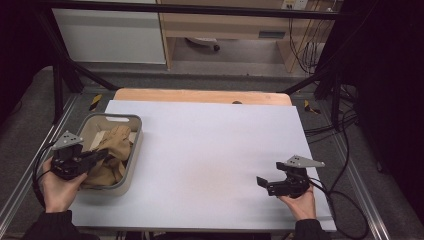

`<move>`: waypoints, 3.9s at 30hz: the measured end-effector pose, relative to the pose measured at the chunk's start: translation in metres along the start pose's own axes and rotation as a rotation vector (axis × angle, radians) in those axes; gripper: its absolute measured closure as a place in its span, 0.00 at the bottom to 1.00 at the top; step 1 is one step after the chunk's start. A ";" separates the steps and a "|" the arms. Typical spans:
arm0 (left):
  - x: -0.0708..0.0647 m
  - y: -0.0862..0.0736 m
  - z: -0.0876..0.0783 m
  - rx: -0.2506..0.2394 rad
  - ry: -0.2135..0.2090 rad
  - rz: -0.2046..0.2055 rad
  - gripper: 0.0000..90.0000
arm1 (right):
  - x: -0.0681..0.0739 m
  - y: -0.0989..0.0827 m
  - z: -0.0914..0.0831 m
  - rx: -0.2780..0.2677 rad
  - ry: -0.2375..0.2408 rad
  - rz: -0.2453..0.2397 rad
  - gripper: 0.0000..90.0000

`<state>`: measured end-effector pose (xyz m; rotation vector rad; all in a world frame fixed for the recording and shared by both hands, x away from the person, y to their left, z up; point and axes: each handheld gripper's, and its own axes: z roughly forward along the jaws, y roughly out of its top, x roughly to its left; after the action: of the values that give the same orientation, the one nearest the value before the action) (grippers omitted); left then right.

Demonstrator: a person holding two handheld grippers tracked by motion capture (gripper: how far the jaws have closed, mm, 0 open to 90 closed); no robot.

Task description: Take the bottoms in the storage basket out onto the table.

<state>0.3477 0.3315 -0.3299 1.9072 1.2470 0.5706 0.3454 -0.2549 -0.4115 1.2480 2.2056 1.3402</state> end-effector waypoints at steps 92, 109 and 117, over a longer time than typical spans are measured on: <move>-0.030 0.049 -0.015 -0.091 -0.076 0.064 0.95 | 0.000 0.000 0.001 0.007 -0.010 0.000 0.01; -0.036 0.054 -0.013 -0.092 -0.084 0.079 0.95 | 0.000 0.000 0.001 0.011 -0.012 0.003 0.01; -0.041 0.059 -0.011 -0.095 -0.087 0.086 0.95 | 0.000 0.000 0.001 0.011 -0.011 0.004 0.01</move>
<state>0.3553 0.2857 -0.2746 1.8924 1.0680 0.5754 0.3458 -0.2546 -0.4123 1.2612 2.2065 1.3213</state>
